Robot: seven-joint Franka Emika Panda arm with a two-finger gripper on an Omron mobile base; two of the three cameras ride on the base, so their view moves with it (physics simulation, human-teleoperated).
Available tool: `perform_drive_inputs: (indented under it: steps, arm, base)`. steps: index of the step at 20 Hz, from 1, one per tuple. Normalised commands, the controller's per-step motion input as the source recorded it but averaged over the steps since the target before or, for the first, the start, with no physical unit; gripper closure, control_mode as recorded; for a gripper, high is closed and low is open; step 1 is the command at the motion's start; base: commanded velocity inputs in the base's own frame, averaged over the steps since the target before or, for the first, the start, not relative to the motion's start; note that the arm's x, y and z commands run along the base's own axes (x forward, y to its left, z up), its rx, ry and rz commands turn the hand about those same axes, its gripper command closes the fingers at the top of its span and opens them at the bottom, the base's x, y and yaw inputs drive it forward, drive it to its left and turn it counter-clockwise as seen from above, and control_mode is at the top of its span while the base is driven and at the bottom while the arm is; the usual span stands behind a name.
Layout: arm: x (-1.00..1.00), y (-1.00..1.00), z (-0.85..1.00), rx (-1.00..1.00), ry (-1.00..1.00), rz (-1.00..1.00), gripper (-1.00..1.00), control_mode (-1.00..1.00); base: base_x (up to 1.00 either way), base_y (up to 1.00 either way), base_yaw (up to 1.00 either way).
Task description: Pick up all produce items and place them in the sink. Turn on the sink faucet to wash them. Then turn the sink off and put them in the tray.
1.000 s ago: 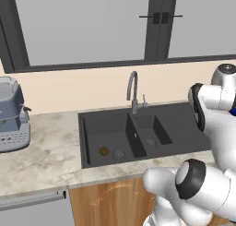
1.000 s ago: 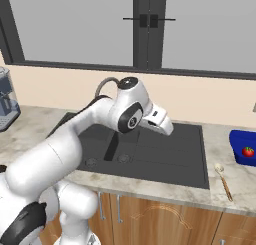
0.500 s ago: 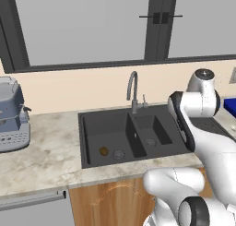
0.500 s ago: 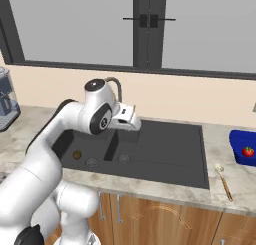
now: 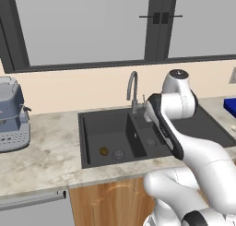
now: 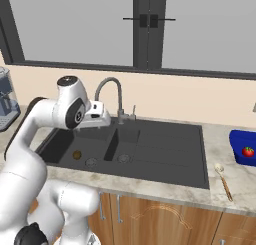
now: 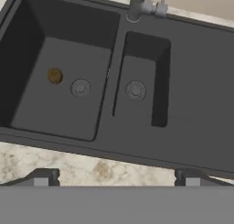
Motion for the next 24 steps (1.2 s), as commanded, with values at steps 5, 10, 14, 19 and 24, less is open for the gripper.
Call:
perform_drive_inputs:
  steps: [5,10,14,19,24]
  arm:
    - [0.00,1.00,0.00,0.00,0.11,0.25,-1.00,-1.00]
    - [0.09,0.88,-0.24,0.00,0.04,0.17,-1.00,-1.00]
    - [0.22,0.64,-0.49,-0.02,0.00,0.11,-1.00,-1.00]
    - [0.44,0.37,-0.45,-0.05,0.00,0.03,-1.00,-1.00]
    - [0.60,0.14,-0.37,-0.04,0.01,0.00,-1.00,-1.00]
  base:
    - [0.00,0.00,0.00]
    - [0.00,0.00,0.00]
    - [0.00,0.00,0.00]
    - [0.00,0.00,0.00]
    - [0.00,0.00,0.00]
